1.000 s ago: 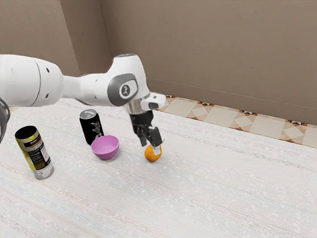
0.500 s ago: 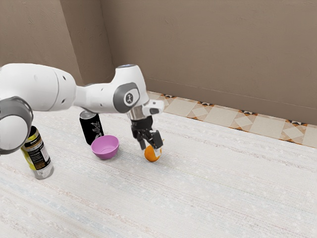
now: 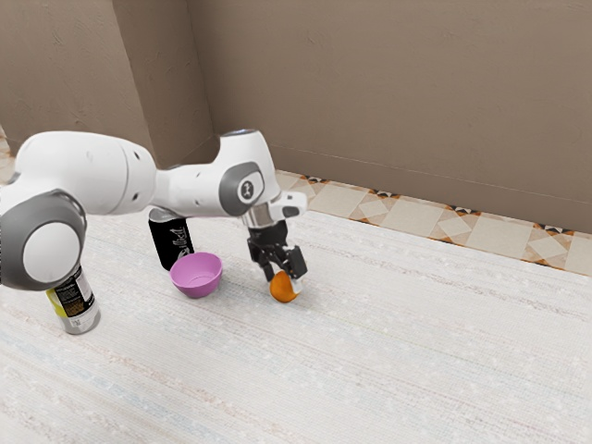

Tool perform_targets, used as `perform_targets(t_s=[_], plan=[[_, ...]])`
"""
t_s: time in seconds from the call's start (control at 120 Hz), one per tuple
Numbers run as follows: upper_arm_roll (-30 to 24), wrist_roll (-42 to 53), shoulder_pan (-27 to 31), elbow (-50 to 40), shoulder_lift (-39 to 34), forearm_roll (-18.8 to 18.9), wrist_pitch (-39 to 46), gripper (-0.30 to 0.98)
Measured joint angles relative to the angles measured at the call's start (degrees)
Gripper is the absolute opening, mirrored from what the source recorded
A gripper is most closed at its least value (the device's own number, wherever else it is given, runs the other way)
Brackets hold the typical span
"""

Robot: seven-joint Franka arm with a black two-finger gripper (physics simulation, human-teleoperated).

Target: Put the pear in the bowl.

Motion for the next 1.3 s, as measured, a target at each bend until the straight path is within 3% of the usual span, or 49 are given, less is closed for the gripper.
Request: perform_targets(t_s=[0.167,0.55,0.867,1.067,1.3], plan=[[0.0,-0.1,0.2,1.0,1.2,-0.1,0.0,0.67],[0.0,-0.2,0.3,1.2,1.5,-0.1,0.1,0.39],[0.1,-0.5,0.7,1.1,-0.5,0.4,0.1,0.33],[3.0,-0.5,0.7,0.4,-4.6,1.0,-1.1,0.31],[6.5,-0.2,0.7,0.1,-9.0,6.6,-7.1,0.29]])
